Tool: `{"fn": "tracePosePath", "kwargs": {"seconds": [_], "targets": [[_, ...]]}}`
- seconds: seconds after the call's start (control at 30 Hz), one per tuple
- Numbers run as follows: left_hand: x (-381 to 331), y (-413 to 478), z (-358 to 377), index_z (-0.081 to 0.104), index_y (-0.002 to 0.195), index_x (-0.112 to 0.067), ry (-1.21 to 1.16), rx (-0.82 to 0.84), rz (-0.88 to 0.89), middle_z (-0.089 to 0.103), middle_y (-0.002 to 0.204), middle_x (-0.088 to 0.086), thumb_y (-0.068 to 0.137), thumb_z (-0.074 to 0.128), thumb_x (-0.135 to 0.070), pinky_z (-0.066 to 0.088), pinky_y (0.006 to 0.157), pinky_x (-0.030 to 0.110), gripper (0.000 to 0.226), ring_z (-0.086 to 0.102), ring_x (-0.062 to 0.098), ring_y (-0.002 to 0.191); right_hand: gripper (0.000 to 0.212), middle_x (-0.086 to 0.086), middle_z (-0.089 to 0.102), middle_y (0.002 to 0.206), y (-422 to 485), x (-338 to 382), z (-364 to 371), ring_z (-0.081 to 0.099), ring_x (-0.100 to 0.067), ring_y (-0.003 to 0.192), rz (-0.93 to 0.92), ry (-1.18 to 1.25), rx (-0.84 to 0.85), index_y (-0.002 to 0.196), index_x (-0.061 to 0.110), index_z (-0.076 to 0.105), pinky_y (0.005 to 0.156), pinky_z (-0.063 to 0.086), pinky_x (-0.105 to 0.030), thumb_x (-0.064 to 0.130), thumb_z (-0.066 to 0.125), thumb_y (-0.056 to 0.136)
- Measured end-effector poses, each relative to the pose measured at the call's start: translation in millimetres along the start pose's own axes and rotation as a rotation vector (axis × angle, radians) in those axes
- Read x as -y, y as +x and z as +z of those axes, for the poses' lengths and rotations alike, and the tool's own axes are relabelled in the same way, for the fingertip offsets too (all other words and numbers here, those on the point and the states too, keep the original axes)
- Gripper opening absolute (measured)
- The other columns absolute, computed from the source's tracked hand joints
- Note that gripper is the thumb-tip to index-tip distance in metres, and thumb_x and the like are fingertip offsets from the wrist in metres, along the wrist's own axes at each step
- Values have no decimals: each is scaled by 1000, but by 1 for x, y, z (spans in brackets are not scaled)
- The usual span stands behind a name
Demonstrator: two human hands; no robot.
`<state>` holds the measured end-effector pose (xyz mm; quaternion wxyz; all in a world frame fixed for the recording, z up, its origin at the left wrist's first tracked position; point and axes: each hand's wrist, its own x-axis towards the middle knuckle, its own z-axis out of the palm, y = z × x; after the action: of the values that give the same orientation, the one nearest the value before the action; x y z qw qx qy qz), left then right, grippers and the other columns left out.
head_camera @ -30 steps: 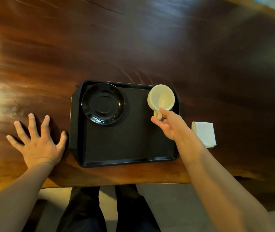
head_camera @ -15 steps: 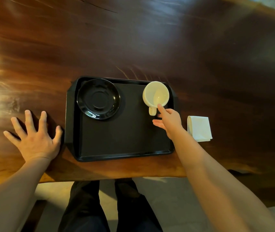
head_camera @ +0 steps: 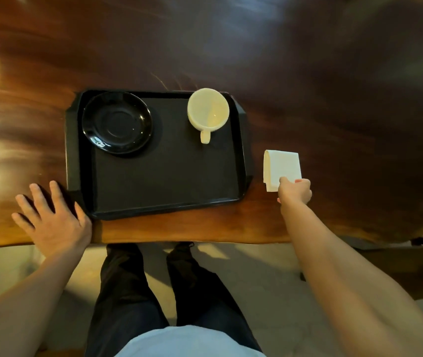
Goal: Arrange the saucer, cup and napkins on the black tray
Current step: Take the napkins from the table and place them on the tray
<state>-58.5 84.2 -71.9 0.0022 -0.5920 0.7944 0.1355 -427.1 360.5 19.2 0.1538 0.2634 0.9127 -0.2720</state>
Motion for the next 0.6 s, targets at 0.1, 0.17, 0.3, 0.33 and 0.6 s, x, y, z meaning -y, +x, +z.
{"fn": "tracePosePath", "kwargs": {"seconds": [0.1, 0.17, 0.3, 0.33, 0.6], "targets": [[-3, -3, 1, 20, 159, -21, -10, -16, -8, 15, 168, 17, 98, 51, -29, 4, 123, 63, 69, 6, 43, 156, 58, -13, 42, 140, 14, -10, -4, 53, -30, 114, -15, -104, 11, 141, 17, 41, 80, 49, -32, 33, 68, 92], [-3, -4, 2, 21, 158, -21, -25, -33, -5, 15, 168, 17, 96, 49, -29, 6, 123, 64, 68, 7, 44, 155, 69, -14, 39, 144, 22, -15, -5, 46, -32, 124, -89, -231, 17, 146, 18, 37, 85, 47, -35, 37, 71, 89], [-5, -4, 2, 23, 158, -21, -30, -55, 0, 17, 167, 16, 96, 48, -29, 6, 123, 64, 67, 7, 43, 155, 77, -14, 45, 144, 35, -15, -4, 43, -32, 129, -222, -368, 48, 147, 13, 38, 97, 47, -42, 38, 76, 85], [-6, -4, 2, 22, 158, -21, -21, -54, -3, 16, 168, 16, 97, 49, -28, 5, 123, 63, 67, 7, 43, 155, 77, -14, 48, 141, 36, -13, -3, 45, -32, 127, -211, -369, 58, 145, 13, 40, 98, 47, -42, 38, 78, 83], [-8, -3, 2, 24, 158, -22, 6, -43, -49, 15, 170, 13, 102, 41, -35, 1, 125, 58, 60, 5, 39, 157, 50, -10, 58, 125, 33, -18, -4, 55, -24, 96, 57, -16, 193, 127, 15, 52, 88, 58, -36, 16, 78, 85]]}}
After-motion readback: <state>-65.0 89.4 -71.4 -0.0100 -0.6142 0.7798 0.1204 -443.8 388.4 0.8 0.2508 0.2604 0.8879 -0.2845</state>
